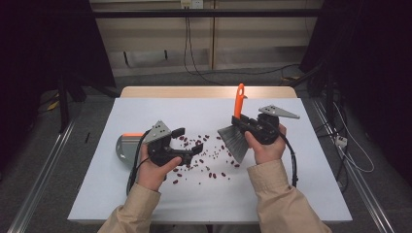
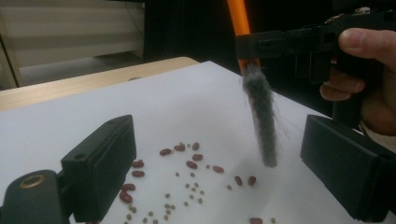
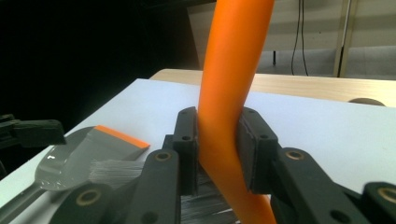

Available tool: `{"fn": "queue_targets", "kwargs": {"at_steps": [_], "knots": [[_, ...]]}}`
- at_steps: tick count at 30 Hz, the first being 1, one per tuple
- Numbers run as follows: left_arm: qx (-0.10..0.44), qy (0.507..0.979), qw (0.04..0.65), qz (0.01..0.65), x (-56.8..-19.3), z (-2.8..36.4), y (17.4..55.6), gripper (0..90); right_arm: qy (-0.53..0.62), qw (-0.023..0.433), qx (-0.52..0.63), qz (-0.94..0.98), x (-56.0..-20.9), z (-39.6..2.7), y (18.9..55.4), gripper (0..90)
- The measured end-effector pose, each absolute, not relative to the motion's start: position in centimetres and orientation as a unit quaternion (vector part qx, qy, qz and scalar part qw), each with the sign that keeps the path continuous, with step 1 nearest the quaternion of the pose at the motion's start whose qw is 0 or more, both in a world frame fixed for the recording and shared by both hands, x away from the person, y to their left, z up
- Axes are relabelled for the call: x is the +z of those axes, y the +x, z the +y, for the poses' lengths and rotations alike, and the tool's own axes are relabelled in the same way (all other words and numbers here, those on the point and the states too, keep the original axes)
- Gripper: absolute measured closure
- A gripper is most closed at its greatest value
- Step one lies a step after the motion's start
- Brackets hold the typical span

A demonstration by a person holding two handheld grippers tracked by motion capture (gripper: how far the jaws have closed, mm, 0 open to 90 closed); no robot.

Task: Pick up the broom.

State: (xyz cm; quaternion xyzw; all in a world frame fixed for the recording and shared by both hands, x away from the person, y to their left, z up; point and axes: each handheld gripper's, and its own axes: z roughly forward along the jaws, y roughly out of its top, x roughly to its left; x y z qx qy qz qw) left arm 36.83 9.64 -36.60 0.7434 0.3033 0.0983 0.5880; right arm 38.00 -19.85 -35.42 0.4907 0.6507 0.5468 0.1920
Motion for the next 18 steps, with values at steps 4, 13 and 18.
{"fn": "queue_targets", "kwargs": {"at_steps": [4, 13, 18], "knots": [[0.087, 0.749, 0.583, 0.303, -36.6, 8.6, 37.0, 14.4, 0.483, 0.187, 0.549, 0.656, -35.6, -18.5, 38.3, 71.4], [0.07, 0.753, 0.575, 0.313, -37.6, 7.3, 38.1, 20.8, 0.471, 0.181, 0.555, 0.662, -35.6, -16.5, 38.6, 71.4], [0.066, 0.752, 0.572, 0.32, -37.6, 6.7, 38.5, 31.7, 0.464, 0.176, 0.558, 0.665, -35.9, -15.5, 38.7, 71.4]]}}
